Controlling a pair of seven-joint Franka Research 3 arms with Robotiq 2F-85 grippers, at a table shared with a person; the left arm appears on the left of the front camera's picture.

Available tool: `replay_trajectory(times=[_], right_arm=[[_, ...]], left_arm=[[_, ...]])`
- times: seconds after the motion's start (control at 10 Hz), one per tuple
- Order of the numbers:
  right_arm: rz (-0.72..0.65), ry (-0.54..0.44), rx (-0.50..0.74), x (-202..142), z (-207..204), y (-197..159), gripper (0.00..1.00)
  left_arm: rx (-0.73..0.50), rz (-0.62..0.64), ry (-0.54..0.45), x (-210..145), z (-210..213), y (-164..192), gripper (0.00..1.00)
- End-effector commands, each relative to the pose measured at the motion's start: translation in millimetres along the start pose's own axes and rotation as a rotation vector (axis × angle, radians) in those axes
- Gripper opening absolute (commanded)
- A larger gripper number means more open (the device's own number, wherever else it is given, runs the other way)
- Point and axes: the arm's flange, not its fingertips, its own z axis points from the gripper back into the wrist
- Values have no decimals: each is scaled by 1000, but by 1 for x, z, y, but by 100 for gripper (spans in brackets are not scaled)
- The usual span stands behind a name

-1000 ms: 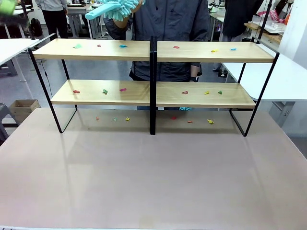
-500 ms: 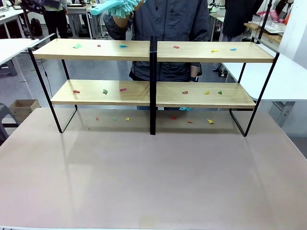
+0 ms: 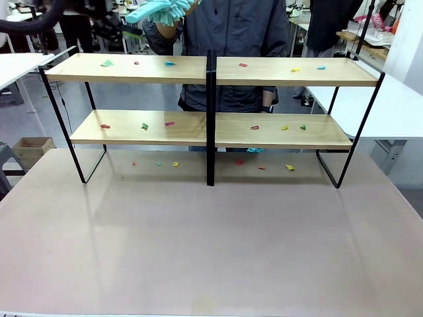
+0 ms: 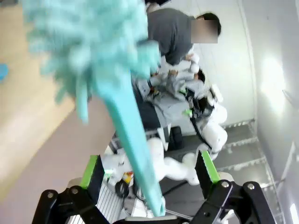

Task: Clean the shelves.
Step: Pick up the Duster when the human hands it over.

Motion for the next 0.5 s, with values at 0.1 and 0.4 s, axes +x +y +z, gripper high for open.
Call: replay_trajectory(times=[0.1,0.4], right_arm=[[-1,0,1,-1,0,0,100],[-1,0,1,-1,0,0,100]], left_arm=[[6,56,-99,39,-13,-4,100],[34,67,-106,40,-13,4,100]])
